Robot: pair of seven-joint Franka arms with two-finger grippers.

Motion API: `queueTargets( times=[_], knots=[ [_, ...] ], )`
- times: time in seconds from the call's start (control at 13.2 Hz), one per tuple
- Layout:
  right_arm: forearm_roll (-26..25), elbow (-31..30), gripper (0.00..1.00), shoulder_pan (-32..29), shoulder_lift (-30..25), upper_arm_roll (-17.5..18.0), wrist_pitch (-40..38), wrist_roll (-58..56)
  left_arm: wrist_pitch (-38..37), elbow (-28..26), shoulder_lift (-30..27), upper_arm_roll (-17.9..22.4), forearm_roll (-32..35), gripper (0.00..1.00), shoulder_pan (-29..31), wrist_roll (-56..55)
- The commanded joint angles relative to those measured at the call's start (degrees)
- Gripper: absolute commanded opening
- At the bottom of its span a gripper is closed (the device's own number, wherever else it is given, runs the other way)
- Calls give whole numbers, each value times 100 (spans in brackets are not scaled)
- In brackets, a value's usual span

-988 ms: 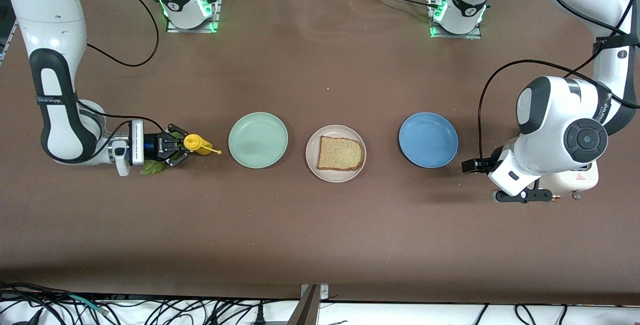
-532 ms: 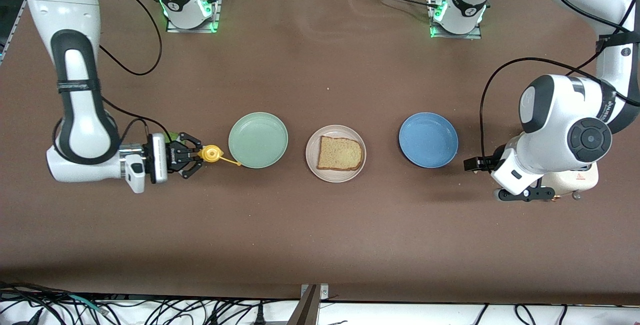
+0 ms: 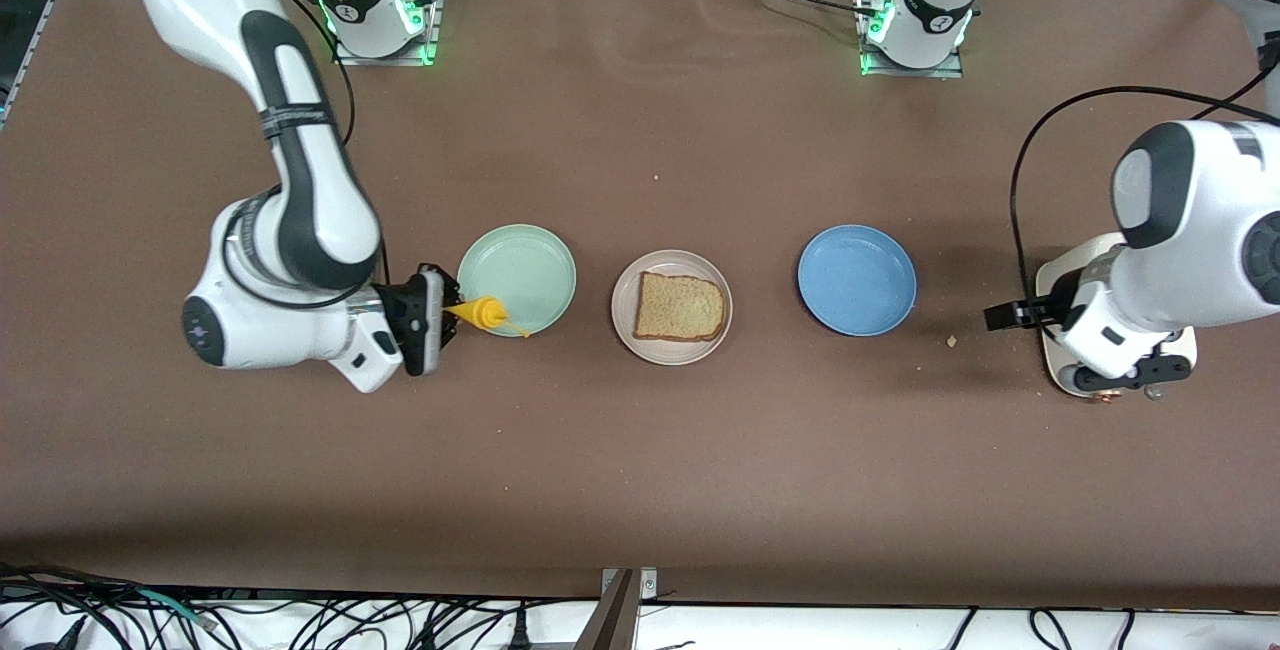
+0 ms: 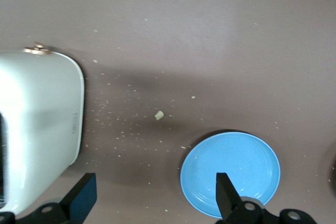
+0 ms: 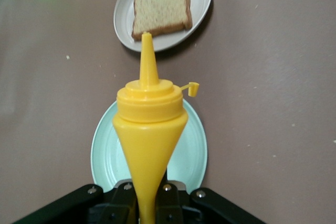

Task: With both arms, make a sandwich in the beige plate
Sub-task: 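Lift the yellow bottle with the right gripper and tilt it over the toast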

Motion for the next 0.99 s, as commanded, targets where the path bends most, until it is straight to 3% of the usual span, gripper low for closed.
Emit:
queueTargets(
  times=[0.0, 0.23, 0.38, 0.91],
  knots=[
    [-1169, 96, 0, 617, -164, -44, 122, 907, -306, -51, -330, -91, 219, 100, 260, 231],
    [-2305, 96, 0, 1346, -209, -43, 176, 1971, -825, -15, -574, -3, 219, 100, 348, 741],
    [-2998, 96, 0, 1760, -209, -43, 176, 2385, -1124, -120, -1004, 23, 210, 100, 340, 734],
    [-5671, 87, 0, 3087, -112, -35, 88, 4257, -2098, -33, -1631, 120, 325, 100, 296, 655]
  ],
)
